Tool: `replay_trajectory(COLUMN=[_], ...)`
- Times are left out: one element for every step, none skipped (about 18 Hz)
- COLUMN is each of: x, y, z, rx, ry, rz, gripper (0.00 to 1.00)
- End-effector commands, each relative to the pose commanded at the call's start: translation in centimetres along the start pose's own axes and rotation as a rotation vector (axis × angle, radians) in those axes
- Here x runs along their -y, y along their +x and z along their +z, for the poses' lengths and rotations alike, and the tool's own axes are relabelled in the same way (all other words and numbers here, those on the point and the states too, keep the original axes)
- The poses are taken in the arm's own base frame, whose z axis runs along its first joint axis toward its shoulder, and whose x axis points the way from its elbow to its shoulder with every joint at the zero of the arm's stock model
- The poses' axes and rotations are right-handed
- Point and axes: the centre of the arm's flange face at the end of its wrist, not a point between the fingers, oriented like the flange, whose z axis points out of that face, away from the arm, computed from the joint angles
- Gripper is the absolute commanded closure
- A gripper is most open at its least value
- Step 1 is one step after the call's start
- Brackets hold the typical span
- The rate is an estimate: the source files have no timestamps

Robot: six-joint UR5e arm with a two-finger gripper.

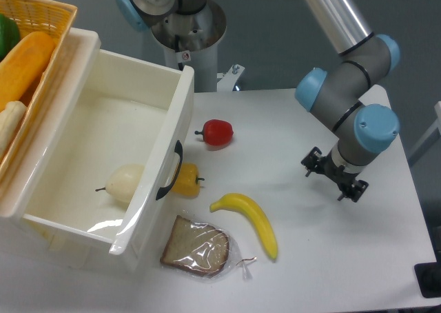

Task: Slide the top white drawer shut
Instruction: 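Move the gripper toward the front face of the open white drawer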

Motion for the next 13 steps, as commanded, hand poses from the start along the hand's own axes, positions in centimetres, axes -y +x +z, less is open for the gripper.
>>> replay_trajectory(x=[0.6,1.4,2.2,3.0,4.0,5.1,6.3,7.3,8.2,9.1,10.0,11.1,11.9], y=[0.6,1.2,1.9,2.9,3.6,4.2,4.9,5.3,5.7,6.1,6.5,6.8,7.3], z=[-0.1,-0.2,-0.5,-0.6,-0.9,-1.2,-1.3,-1.6,-2.0,-2.2,-2.6,-3.5,-4.3], rx=[-0.002,-0.004,-0.006,-0.009,-0.005,0.002,0.004,0.006,0.008,0.005,0.007,0.015,0.018], ry=[0.0,-0.003,-0.005,-0.01,-0.01,-0.01,-0.007,0.003,0.019,0.032,0.048,0.07,0.088], rz=[-0.02,-0.045,-0.086,-0.137,-0.174,-0.2,-0.226,-0.249,-0.272,-0.301,-0.325,-0.338,-0.344], gripper=[0.0,0.0,0.0,0.0,0.0,0.0,0.0,0.01,0.1,0.18,0.24,0.34,0.45])
